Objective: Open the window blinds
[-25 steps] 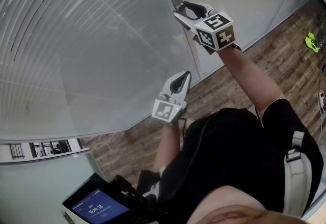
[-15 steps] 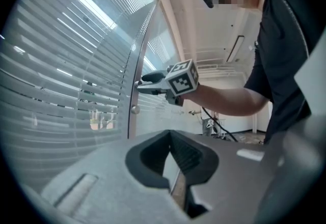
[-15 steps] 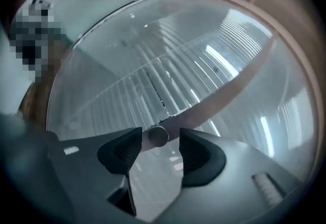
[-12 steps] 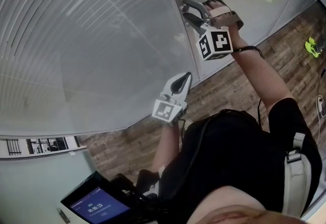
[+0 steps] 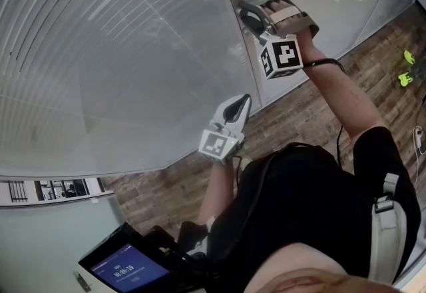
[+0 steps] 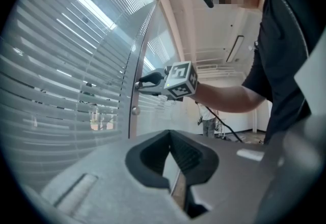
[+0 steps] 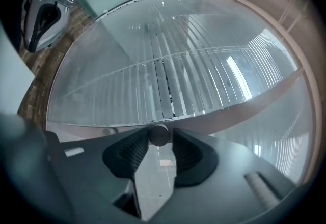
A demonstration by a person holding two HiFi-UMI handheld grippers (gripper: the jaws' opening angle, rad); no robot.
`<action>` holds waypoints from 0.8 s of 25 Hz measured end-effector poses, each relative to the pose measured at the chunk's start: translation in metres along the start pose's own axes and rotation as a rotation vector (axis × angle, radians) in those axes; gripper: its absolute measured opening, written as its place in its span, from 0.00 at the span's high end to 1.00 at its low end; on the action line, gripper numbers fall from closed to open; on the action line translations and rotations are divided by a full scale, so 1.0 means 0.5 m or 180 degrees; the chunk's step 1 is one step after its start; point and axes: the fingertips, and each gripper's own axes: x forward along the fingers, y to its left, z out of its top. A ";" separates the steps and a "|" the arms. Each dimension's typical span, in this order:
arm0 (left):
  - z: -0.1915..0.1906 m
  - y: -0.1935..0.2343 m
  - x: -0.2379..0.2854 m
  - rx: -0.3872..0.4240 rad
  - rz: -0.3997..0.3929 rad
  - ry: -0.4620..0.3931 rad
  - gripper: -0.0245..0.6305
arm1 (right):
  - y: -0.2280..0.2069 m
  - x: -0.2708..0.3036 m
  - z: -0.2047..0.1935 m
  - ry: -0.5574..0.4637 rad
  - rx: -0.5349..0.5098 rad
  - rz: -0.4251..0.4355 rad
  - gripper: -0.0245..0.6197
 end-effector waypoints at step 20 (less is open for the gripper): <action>-0.008 0.001 -0.002 0.0011 -0.0004 0.0019 0.96 | -0.020 -0.003 -0.005 -0.0231 0.2064 0.0182 0.76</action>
